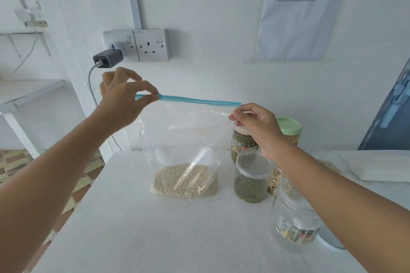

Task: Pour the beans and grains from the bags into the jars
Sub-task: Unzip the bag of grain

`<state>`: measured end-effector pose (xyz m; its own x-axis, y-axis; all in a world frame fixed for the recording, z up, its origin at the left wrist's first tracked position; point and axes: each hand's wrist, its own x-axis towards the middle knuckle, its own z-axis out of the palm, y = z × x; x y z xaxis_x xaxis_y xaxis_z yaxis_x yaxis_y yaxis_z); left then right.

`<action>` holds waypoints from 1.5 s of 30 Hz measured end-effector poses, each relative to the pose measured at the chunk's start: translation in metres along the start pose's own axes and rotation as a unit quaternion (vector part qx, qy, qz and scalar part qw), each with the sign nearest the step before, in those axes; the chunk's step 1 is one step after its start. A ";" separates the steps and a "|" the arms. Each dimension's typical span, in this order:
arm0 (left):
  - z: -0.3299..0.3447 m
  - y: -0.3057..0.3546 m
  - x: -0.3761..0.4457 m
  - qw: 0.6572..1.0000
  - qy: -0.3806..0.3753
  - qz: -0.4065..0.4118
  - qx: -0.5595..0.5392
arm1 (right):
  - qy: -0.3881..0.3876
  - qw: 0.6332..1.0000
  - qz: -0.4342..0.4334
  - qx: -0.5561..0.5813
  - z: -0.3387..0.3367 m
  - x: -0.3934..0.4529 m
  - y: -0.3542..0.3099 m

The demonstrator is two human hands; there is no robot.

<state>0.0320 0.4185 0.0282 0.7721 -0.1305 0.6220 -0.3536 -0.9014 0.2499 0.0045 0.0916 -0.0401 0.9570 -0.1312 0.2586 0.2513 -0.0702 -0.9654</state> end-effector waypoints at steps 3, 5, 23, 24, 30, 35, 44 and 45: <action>-0.010 -0.017 -0.004 0.999 0.017 -0.020 0.018 | 0.009 1.000 0.004 -0.004 -0.005 0.001 0.004; -0.013 -0.024 -0.007 0.999 0.020 -0.037 0.022 | 0.011 1.000 0.010 -0.008 -0.008 0.001 0.007; 0.010 0.022 -0.049 0.985 0.135 -0.063 -0.081 | -0.128 0.865 -0.175 -0.453 0.066 0.032 -0.062; 0.013 0.033 -0.059 0.983 0.140 -0.057 -0.103 | -0.129 0.868 -0.172 -0.447 0.066 0.031 -0.061; 0.034 0.095 -0.086 0.899 -0.006 -0.223 -0.377 | -0.132 0.896 -0.143 -0.400 0.067 0.024 -0.054; 0.040 0.104 -0.072 0.804 -0.005 -0.356 -0.476 | -0.162 0.922 -0.100 -0.338 0.060 0.018 -0.064; 0.049 0.106 -0.076 0.772 0.038 -0.396 -0.496 | -0.148 0.971 -0.001 -0.188 0.053 0.022 -0.069; 0.045 0.104 -0.079 0.775 0.049 -0.387 -0.497 | -0.135 0.975 0.009 -0.175 0.052 0.023 -0.072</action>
<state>-0.0423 0.3165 -0.0284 0.9298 0.3657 0.0413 -0.0741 0.0761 0.9943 0.0165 0.1446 0.0332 0.9760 0.1264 0.1772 0.2141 -0.4093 -0.8870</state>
